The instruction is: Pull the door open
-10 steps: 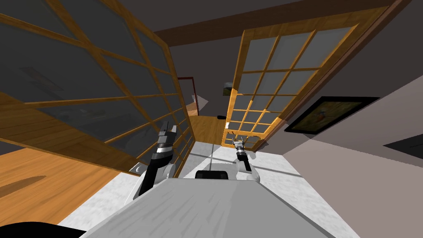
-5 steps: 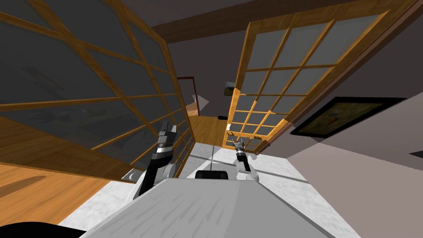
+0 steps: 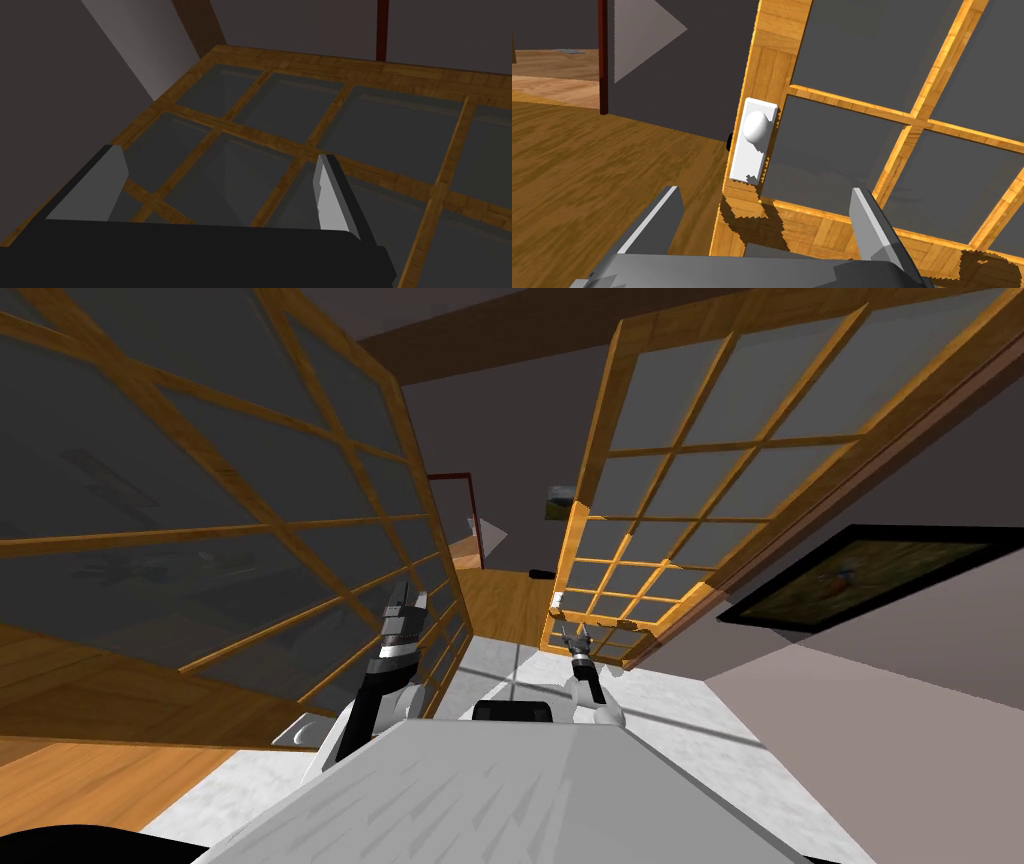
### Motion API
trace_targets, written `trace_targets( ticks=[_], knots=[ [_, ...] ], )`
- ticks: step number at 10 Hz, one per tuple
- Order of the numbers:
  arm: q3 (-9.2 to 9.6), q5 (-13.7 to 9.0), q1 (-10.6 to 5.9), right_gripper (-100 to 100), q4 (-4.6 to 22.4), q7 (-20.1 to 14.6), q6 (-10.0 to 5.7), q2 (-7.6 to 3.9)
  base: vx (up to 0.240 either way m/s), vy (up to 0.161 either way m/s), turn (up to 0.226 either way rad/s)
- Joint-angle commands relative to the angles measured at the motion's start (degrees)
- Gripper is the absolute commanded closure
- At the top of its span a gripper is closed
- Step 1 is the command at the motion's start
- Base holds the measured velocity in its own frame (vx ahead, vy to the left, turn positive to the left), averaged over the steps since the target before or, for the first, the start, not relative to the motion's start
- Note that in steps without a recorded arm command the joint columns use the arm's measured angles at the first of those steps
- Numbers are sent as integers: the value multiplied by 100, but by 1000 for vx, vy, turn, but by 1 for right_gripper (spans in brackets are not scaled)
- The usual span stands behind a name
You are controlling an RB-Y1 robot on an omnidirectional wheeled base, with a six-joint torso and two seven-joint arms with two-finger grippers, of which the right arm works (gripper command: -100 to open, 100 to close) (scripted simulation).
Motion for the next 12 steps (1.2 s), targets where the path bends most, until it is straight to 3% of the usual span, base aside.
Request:
trace_targets(
  ticks=[1, 12],
  knots=[
    [-15, -33, -94, -100, 255, -208, -87, -13, 107, -5, 19],
    [-97, -220, -550, -100, 1464, -1308, -395, -33, 93, -2, 21]
  ],
)
